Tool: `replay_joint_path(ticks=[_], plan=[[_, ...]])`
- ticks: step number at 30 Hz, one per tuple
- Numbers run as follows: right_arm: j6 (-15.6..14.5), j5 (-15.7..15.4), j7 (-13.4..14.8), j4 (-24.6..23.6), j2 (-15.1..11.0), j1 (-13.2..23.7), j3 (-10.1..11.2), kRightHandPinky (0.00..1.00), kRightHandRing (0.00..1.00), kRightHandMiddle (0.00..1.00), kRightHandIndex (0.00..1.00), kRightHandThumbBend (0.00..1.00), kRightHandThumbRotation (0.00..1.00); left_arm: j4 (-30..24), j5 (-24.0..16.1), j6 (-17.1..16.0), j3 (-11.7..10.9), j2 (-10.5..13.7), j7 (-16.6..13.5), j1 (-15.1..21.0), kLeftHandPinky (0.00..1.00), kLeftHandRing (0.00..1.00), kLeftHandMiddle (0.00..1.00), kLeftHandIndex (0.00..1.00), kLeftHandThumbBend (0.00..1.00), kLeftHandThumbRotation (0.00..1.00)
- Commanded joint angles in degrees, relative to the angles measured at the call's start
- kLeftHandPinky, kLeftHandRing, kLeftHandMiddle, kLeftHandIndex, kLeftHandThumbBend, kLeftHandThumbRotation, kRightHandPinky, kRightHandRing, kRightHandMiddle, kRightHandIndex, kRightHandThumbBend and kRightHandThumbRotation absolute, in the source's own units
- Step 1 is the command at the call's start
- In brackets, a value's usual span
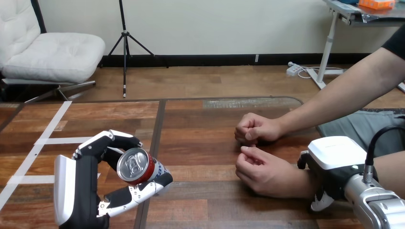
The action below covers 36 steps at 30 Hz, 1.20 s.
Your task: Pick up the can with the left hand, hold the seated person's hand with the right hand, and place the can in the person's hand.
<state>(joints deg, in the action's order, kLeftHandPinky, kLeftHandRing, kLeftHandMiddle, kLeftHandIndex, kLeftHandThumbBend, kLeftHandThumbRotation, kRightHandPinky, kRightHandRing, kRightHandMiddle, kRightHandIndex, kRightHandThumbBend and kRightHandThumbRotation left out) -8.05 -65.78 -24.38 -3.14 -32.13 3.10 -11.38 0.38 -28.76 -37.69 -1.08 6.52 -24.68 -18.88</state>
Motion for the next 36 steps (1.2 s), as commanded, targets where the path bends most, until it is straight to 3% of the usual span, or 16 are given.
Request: replay_joint_path(ticks=[1,12,20,26,36], plan=[[0.5,-0.5,0.8,2.0,-2.1,4.3,-1.4,0.70,0.73,0.77,0.75,0.80,0.04,-3.7,0.7,-0.4,-0.3,-1.0,-0.5,0.9,0.30,0.37,0.41,0.42,0.73,0.00],[1.3,0.1,2.7,5.3,-2.4,5.5,-2.3,0.71,0.74,0.77,0.75,0.77,0.02,-3.7,1.0,-0.9,-0.1,-0.9,-0.4,0.8,0.30,0.37,0.41,0.42,0.72,0.00],[1.2,1.1,4.1,6.7,-2.4,5.9,-2.7,0.71,0.74,0.77,0.76,0.78,0.05,-3.7,0.9,-0.9,0.0,-0.9,-0.6,0.7,0.31,0.37,0.41,0.42,0.73,0.00],[1.5,1.5,5.9,8.2,-2.4,6.3,-3.0,0.71,0.74,0.77,0.75,0.78,0.06,-3.8,1.0,-1.1,0.1,-0.8,-0.5,0.6,0.31,0.37,0.41,0.42,0.73,0.00],[2.0,1.8,9.6,10.5,-2.4,6.8,-3.5,0.65,0.68,0.71,0.70,0.70,0.00,-4.1,1.3,-0.5,0.0,-0.8,-0.2,0.4,0.30,0.37,0.41,0.42,0.72,0.00]])
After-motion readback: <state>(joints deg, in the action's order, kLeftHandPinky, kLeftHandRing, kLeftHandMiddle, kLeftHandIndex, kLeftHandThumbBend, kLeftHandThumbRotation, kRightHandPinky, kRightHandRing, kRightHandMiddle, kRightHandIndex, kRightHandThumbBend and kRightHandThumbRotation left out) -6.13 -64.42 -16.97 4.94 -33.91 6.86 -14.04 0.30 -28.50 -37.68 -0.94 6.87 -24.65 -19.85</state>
